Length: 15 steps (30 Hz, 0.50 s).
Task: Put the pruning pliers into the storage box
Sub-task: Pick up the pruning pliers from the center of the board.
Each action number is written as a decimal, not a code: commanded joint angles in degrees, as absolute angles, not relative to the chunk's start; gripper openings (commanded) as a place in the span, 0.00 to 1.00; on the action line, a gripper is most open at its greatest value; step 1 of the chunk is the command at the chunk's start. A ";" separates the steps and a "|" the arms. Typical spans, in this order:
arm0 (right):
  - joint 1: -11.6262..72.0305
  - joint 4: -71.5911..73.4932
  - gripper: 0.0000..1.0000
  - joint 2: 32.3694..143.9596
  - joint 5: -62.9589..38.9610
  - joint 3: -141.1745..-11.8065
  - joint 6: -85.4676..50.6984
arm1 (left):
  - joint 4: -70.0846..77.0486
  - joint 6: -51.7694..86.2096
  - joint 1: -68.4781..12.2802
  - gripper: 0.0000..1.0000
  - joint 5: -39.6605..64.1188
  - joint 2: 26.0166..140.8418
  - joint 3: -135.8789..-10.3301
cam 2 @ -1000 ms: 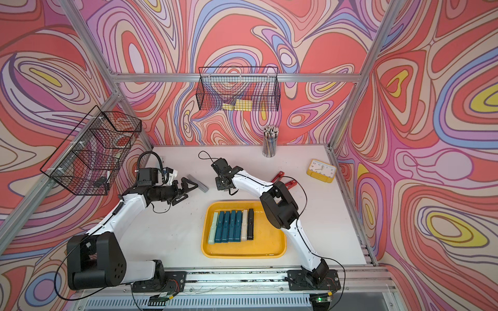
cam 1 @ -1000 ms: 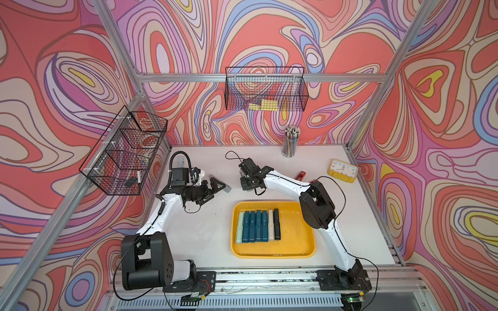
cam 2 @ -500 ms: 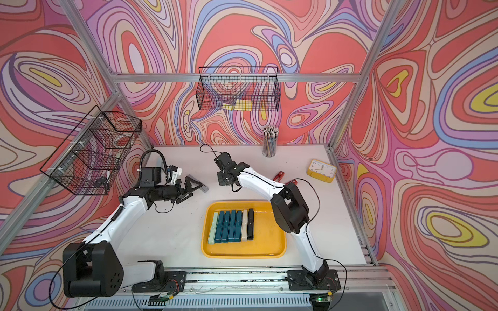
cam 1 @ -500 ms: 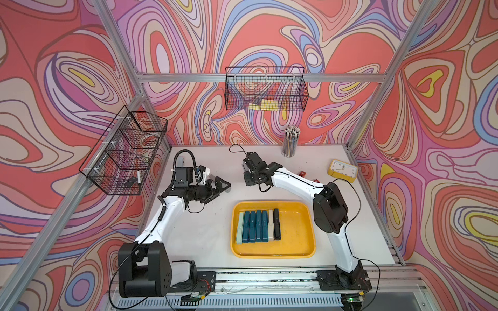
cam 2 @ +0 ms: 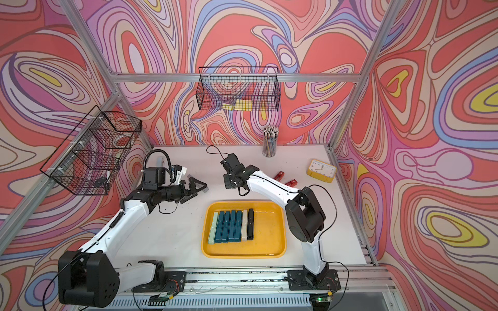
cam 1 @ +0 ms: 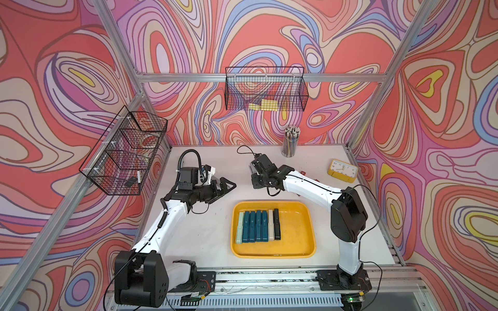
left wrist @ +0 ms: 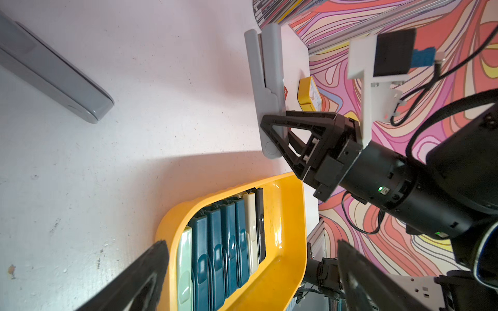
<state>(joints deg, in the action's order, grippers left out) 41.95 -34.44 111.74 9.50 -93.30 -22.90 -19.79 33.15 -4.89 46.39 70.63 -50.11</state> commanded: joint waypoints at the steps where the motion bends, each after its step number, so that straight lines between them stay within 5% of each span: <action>1: 41.65 -33.03 0.15 107.50 11.12 -91.30 -24.49 | -17.35 34.46 -6.33 0.99 46.31 69.36 -48.84; 15: 41.90 -33.84 0.15 95.59 13.38 -79.88 -28.77 | -15.48 35.76 -10.49 0.99 45.12 67.95 -46.82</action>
